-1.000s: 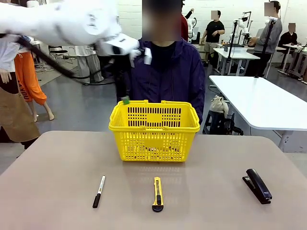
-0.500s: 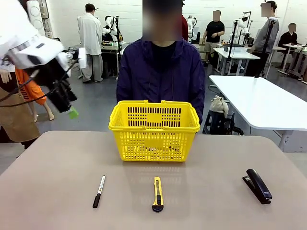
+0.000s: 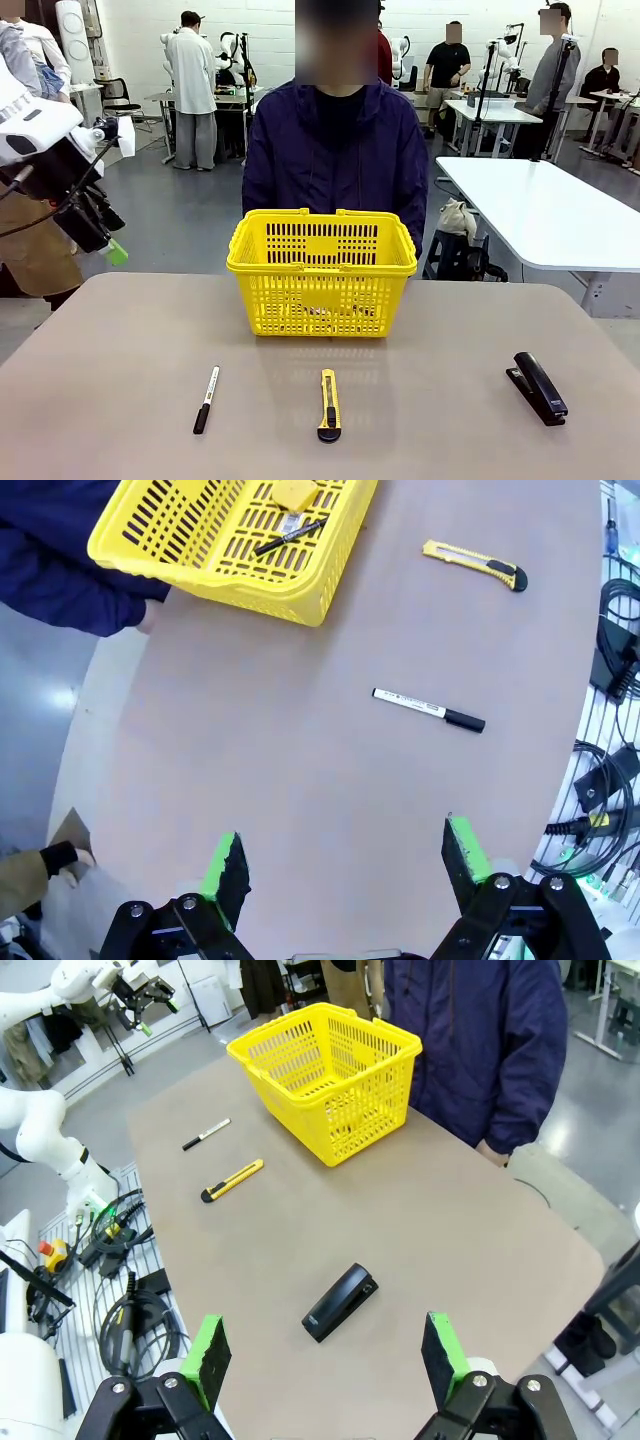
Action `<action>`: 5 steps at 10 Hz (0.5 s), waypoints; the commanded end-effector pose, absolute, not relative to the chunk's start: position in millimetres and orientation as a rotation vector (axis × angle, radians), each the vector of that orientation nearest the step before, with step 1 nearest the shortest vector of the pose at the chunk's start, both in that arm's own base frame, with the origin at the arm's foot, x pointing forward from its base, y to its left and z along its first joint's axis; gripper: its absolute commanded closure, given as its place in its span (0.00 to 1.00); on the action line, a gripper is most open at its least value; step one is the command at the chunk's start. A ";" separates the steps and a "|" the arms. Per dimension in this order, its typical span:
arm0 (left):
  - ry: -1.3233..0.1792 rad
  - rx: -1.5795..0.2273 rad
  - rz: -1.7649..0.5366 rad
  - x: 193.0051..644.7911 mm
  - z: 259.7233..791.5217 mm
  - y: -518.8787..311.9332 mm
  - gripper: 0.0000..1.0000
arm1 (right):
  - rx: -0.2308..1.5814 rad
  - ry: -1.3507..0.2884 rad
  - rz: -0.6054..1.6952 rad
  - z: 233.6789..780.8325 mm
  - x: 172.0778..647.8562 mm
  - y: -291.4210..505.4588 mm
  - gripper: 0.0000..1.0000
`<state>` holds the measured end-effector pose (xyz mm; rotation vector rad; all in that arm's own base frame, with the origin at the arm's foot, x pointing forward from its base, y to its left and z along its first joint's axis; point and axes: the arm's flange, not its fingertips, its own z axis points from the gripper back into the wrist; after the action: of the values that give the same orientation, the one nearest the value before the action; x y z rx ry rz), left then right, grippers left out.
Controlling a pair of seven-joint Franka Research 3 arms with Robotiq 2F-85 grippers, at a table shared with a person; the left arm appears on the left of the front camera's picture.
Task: Place the items the person wants into the basket.
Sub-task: Pick up the item the person points to and place it in the Market Basket.
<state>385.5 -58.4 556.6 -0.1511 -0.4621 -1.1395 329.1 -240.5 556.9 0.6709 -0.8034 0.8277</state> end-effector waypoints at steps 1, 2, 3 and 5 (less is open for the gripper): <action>-0.462 -0.145 -1.150 384.5 557.4 -62.7 0.00 | 0.682 -0.843 0.840 557.1 330.8 -240.2 0.00; -0.462 -0.145 -1.150 384.5 557.4 -62.7 0.00 | 0.682 -0.843 0.840 557.1 330.8 -240.2 0.00; -0.462 -0.145 -1.150 384.5 557.4 -62.7 0.00 | 0.682 -0.843 0.840 557.1 330.8 -240.2 0.00; -0.462 -0.145 -1.150 384.5 557.4 -62.7 0.00 | 0.682 -0.843 0.840 557.1 330.8 -240.2 0.00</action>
<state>385.2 -61.8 556.4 -0.1520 -0.4607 -1.1483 329.1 -240.5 556.9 0.6709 -0.8035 0.8280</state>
